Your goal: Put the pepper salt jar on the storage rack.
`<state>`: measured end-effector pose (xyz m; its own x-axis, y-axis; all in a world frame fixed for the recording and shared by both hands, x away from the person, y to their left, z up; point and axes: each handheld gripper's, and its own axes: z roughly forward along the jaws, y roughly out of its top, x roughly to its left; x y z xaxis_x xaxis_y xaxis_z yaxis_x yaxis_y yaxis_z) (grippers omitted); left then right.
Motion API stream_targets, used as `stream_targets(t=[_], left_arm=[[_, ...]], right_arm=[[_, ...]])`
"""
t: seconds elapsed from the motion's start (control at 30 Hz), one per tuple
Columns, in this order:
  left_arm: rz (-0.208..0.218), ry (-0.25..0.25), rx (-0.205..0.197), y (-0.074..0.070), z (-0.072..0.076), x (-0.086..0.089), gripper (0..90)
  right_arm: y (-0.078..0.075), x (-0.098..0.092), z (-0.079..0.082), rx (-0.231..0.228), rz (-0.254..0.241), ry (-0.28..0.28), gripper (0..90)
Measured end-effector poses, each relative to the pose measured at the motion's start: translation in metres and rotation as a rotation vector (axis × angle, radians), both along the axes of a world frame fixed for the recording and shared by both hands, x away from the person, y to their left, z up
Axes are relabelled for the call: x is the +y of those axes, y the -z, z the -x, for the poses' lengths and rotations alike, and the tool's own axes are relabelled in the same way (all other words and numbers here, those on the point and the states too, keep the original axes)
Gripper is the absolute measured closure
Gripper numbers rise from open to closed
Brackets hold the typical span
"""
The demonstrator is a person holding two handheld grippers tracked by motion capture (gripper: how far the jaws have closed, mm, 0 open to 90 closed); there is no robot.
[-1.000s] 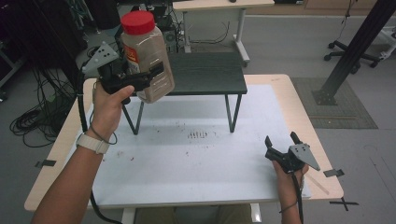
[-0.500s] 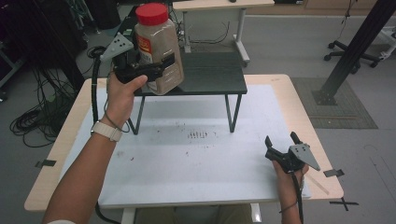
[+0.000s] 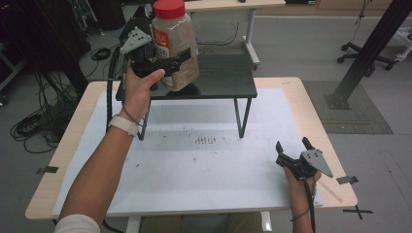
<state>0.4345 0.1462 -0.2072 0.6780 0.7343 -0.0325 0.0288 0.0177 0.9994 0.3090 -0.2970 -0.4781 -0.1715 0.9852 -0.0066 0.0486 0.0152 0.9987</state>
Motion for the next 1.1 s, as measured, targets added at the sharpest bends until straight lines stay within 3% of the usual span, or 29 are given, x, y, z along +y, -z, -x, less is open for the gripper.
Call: stream_targets(t=[0.47, 1.1], left_arm=[[0.006, -0.035, 0.013, 0.003, -0.026, -0.016, 24.9], [0.003, -0.074, 0.024, 0.010, -0.048, -0.029, 24.8]], right_arm=[[0.000, 0.000, 0.000, 0.000, 0.000, -0.001, 4.9], [0.000, 0.000, 0.000, -0.001, -0.001, -0.002, 4.9]])
